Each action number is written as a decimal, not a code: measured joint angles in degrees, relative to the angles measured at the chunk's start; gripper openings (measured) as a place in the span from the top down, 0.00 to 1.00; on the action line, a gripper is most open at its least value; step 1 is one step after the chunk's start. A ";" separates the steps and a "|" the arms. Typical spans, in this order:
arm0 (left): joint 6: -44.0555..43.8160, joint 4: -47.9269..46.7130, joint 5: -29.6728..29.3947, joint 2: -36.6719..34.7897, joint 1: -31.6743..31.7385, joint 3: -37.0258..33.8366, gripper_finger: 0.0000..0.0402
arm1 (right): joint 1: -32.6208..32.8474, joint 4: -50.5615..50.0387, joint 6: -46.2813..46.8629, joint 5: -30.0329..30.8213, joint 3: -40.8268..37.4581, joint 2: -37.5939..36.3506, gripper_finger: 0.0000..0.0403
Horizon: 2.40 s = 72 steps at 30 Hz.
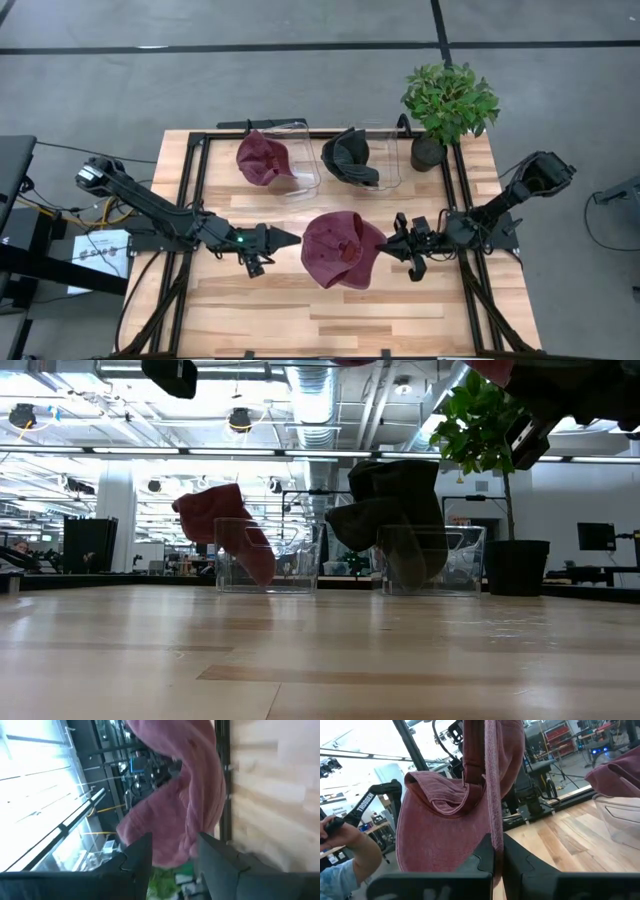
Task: Pick & Place hat
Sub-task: Put the red cap in the left transparent bin
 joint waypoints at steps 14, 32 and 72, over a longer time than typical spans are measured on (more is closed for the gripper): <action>-2.44 -1.17 0.06 0.92 0.03 0.00 0.63 | -0.02 0.12 -0.13 0.02 0.00 0.00 1.00; 2.15 3.37 -1.37 4.33 1.51 0.00 0.64 | -0.02 0.14 -0.13 -0.23 0.00 0.00 1.00; -1.36 3.06 5.30 4.79 4.81 -0.04 0.87 | -0.02 0.10 -0.57 -1.20 0.00 0.00 1.00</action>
